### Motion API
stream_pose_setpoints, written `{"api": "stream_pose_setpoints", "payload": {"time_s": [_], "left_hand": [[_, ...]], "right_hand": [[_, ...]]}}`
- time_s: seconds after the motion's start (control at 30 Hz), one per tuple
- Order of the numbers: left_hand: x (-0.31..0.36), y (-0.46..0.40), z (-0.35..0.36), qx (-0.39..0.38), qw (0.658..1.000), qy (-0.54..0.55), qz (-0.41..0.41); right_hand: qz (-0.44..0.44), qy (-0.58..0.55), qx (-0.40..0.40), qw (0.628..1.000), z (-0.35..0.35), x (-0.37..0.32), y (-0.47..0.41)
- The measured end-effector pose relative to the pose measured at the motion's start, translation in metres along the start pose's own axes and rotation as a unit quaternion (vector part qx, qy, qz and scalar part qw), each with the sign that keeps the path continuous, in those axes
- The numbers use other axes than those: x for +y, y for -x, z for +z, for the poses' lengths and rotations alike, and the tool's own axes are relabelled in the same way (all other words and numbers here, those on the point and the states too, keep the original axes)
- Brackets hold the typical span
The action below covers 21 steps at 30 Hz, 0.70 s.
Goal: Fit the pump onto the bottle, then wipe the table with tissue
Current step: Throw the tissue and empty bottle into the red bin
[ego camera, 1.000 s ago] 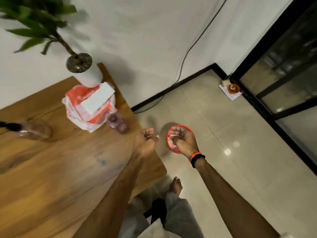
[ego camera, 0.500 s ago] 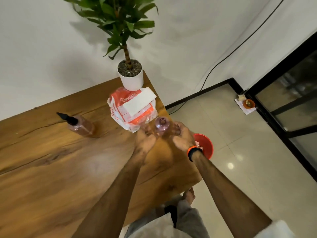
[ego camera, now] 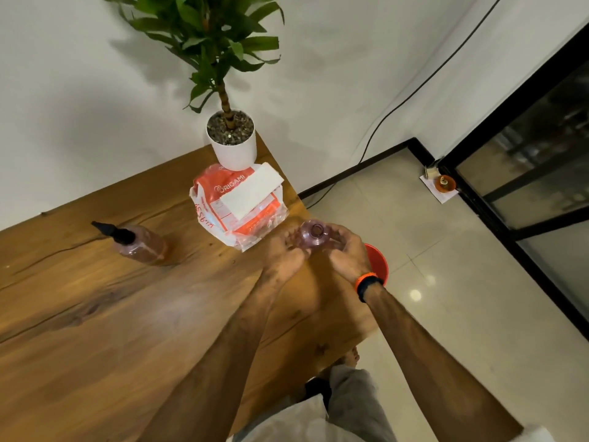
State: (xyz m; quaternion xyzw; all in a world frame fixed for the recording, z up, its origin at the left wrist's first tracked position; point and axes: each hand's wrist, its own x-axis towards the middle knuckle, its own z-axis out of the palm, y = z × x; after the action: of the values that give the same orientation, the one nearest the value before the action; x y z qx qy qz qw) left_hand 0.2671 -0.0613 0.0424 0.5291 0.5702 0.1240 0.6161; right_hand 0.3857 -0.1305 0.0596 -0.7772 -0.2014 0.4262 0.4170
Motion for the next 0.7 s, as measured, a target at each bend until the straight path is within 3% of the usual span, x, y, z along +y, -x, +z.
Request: {"api": "stream_pose_setpoints", "payload": {"time_s": [0.17,0.33,0.57,0.7], "left_hand": [[0.025,0.001,0.047,-0.053,0.998,0.017,0.025],[0.033,-0.006,0.119,-0.089,0.996,0.029,-0.008],[0.007,-0.042,0.231,-0.088,0.995,0.003,-0.047],[-0.038,-0.078,0.289,-0.040,0.994,-0.034,-0.098]], "right_hand": [[-0.010,-0.013,0.044,0.999,-0.051,0.019,-0.004],[0.010,-0.015,0.068,0.997,-0.112,0.053,-0.030],[0.058,-0.006,0.040,0.998,-0.184,0.125,-0.090],[0.097,0.049,-0.004,0.994,-0.200,0.193,-0.134]]}}
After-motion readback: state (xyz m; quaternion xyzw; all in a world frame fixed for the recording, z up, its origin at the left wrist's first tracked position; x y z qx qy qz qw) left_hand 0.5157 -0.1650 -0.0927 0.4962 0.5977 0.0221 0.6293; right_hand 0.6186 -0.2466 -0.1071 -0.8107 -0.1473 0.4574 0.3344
